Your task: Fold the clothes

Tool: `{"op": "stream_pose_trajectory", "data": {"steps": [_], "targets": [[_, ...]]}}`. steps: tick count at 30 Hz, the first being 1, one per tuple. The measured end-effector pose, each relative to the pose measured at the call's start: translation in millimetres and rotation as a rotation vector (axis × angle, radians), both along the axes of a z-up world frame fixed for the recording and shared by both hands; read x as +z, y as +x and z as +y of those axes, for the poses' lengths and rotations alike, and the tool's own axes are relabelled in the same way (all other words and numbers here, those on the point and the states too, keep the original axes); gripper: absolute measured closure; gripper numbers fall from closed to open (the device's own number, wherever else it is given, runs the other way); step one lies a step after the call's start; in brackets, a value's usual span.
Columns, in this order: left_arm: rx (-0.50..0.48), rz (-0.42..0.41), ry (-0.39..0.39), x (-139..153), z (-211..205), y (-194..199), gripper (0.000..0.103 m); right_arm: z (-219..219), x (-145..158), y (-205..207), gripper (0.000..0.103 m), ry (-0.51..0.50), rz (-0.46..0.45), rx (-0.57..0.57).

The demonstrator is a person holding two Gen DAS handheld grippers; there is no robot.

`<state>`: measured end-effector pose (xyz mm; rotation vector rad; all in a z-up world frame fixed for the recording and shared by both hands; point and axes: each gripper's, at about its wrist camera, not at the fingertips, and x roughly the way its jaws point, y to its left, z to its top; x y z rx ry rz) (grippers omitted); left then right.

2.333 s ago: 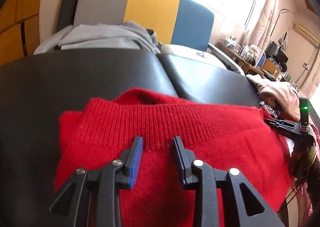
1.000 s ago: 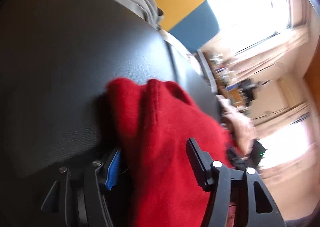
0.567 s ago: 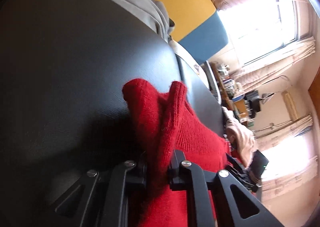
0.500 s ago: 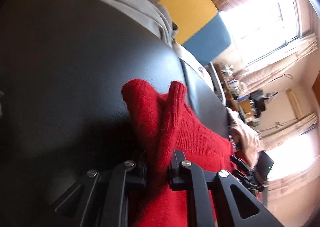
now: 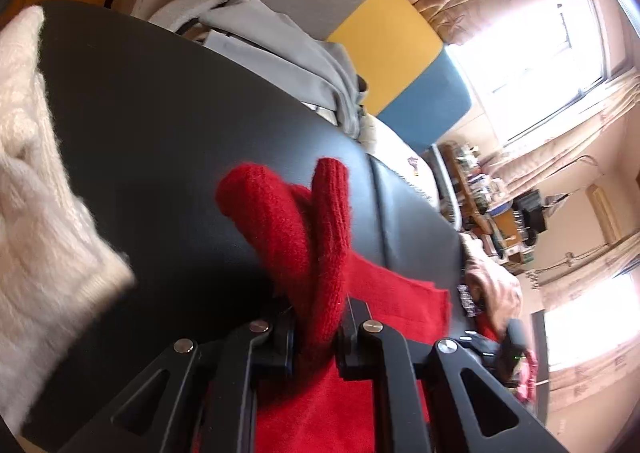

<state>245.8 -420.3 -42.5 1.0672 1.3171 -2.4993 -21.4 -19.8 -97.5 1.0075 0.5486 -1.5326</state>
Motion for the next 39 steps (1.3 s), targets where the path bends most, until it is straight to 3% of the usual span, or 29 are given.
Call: {"op": "stream_pose_trajectory", "data": {"steps": [4, 12, 17, 21, 26, 30, 33, 36, 39], "targets": [[-0.03, 0.09, 0.081, 18, 24, -2, 0.091, -8, -16, 4, 0.022, 0.048, 0.047, 0.035], [-0.095, 0.264, 0.212, 51, 105, -38, 0.091, -2, -22, 7, 0.012, -0.028, 0.049, -0.003], [-0.094, 0.296, 0.312, 49, 148, -74, 0.091, 2, -27, 9, 0.001, -0.074, 0.048, -0.012], [-0.106, 0.303, 0.377, 43, 181, -108, 0.091, 5, -31, 11, 0.0, -0.111, 0.047, -0.018], [-0.151, 0.218, 0.368, 23, 221, -151, 0.091, 6, -33, 10, 0.0, -0.163, 0.028, -0.023], [-0.191, 0.053, 0.34, -17, 249, -187, 0.091, 6, -35, 7, 0.0, -0.193, 0.011, -0.021], [-0.161, -0.039, 0.361, -45, 253, -201, 0.09, 7, -36, 3, 0.0, -0.215, -0.006, -0.022], [-0.143, -0.079, 0.4, -60, 255, -208, 0.088, 7, -37, 1, 0.0, -0.228, -0.016, -0.021], [-0.117, -0.093, 0.423, -55, 257, -208, 0.079, 6, -37, 0, 0.0, -0.233, -0.014, -0.021]]}}
